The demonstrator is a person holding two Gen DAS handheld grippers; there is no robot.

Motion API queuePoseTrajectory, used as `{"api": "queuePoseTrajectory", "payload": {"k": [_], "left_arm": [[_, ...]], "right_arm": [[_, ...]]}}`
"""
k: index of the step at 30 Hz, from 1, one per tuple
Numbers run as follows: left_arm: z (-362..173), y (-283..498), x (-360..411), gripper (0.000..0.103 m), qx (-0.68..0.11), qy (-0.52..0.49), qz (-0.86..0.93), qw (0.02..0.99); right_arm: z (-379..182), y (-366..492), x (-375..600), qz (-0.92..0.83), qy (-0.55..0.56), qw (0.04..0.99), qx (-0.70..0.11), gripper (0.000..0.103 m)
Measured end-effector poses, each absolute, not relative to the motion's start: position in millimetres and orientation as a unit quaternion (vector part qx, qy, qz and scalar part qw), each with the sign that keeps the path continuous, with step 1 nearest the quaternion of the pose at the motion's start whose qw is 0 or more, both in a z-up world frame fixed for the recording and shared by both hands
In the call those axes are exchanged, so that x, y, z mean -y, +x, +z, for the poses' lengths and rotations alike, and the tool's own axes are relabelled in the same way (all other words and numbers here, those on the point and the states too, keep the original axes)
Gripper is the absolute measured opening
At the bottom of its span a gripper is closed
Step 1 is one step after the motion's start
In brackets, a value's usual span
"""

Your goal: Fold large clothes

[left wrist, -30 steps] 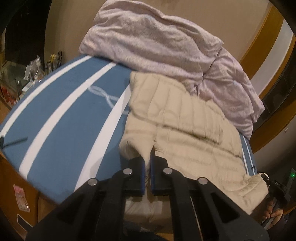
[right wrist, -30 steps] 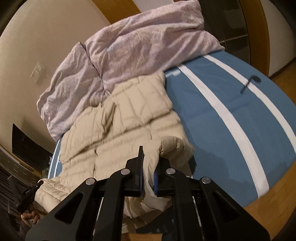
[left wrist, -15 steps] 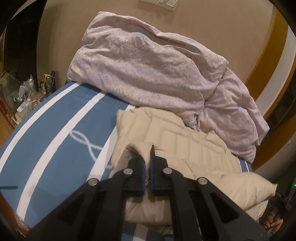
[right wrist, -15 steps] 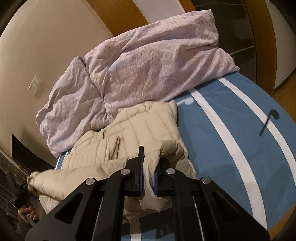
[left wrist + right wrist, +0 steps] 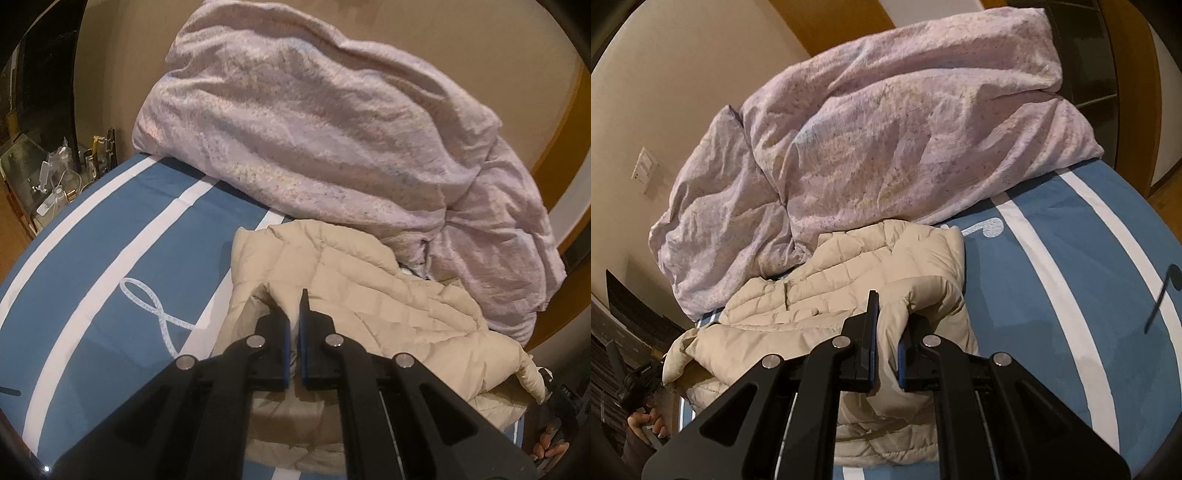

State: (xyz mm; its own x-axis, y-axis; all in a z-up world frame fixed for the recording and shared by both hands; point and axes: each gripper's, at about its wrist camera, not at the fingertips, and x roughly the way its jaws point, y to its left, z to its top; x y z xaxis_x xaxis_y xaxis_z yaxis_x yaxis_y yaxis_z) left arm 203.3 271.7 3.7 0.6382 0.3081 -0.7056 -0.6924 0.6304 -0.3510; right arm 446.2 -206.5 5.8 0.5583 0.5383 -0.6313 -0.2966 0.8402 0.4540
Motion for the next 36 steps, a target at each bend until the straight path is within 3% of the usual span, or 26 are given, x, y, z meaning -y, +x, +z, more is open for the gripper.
{"api": "queuePoseTrajectory", "payload": {"k": [22,25,27,30,36], "left_arm": [[-32,256,-317,0.008,-0.344,-0.381,0.318,0.797],[-36,263,-323,0.019,-0.346,-0.392,0.318,0.791],[-37,268,-326,0.027,-0.348,-0.395,0.318,0.788],[-37,274,-327,0.039,-0.350,-0.395,0.317,0.788],[-26,276,-323,0.056,-0.346,-0.372,0.318,0.800]], "right_arm": [[-37,537,182,0.236,0.212,0.811,-0.491,0.012],[-42,549,179,0.234,0.226,0.796,-0.510,0.031],[-42,556,176,0.240,0.240,0.788,-0.514,0.057],[-35,562,168,0.244,0.233,0.791,-0.510,0.066],[-19,558,164,0.251,0.211,0.805,-0.494,0.068]]}}
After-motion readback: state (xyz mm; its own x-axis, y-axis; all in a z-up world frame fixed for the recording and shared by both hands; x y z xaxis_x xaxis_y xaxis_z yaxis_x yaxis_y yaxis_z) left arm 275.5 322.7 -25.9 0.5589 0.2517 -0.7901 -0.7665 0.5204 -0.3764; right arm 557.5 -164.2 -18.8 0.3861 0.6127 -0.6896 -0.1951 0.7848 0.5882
